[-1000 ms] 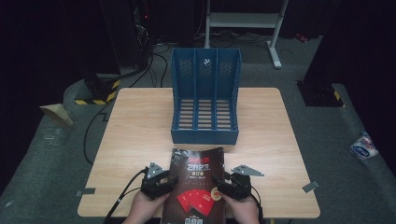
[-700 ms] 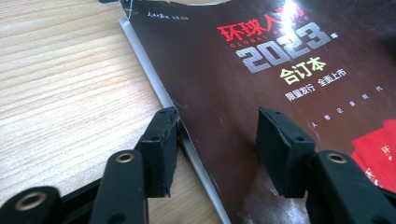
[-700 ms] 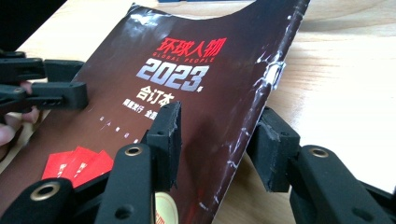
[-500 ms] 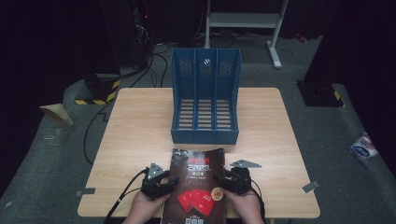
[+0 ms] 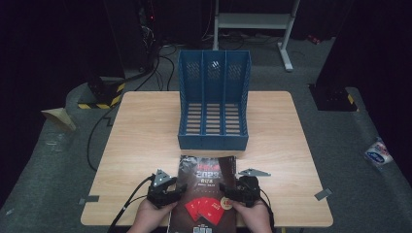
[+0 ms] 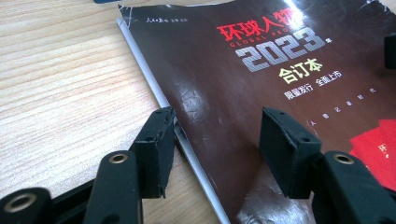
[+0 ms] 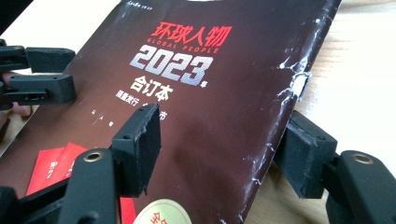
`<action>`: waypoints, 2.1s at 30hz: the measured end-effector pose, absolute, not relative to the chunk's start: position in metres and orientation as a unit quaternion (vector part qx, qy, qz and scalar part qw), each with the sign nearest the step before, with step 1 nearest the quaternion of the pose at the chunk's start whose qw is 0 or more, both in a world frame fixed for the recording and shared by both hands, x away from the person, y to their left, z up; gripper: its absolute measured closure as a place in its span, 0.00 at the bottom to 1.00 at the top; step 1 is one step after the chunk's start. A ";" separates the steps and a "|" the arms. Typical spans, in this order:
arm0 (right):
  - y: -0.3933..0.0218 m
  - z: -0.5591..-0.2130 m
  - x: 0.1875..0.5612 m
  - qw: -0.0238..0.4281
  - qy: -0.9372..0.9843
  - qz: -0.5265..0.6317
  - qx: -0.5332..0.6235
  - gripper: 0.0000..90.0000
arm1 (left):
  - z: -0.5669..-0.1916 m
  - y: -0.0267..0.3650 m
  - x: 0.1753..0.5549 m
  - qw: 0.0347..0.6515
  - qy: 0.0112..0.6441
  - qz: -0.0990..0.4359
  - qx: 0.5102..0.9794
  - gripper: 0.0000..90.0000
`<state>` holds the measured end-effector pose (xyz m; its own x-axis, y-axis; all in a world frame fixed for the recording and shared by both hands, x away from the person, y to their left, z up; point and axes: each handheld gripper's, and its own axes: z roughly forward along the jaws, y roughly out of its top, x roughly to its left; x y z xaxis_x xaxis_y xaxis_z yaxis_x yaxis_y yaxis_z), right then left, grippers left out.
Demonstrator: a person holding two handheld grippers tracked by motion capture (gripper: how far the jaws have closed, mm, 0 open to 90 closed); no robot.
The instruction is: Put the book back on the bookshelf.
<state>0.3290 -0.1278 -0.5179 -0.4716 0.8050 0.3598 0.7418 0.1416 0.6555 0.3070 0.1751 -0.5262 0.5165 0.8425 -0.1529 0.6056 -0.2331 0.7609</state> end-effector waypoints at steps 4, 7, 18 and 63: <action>-0.132 -0.518 0.330 0.024 0.754 0.412 0.511 0.39 | -0.526 0.175 0.307 0.404 0.468 0.148 0.772 0.49; -0.133 -0.518 0.330 0.020 0.758 0.413 0.504 0.37 | -0.526 0.176 0.307 0.403 0.464 0.148 0.775 0.48; -0.132 -0.518 0.329 0.022 0.763 0.408 0.501 0.39 | -0.527 0.174 0.307 0.407 0.461 0.141 0.776 0.42; -0.122 -0.477 0.297 0.110 0.745 0.512 0.414 0.96 | -0.526 0.177 0.310 0.410 0.475 0.129 0.768 0.27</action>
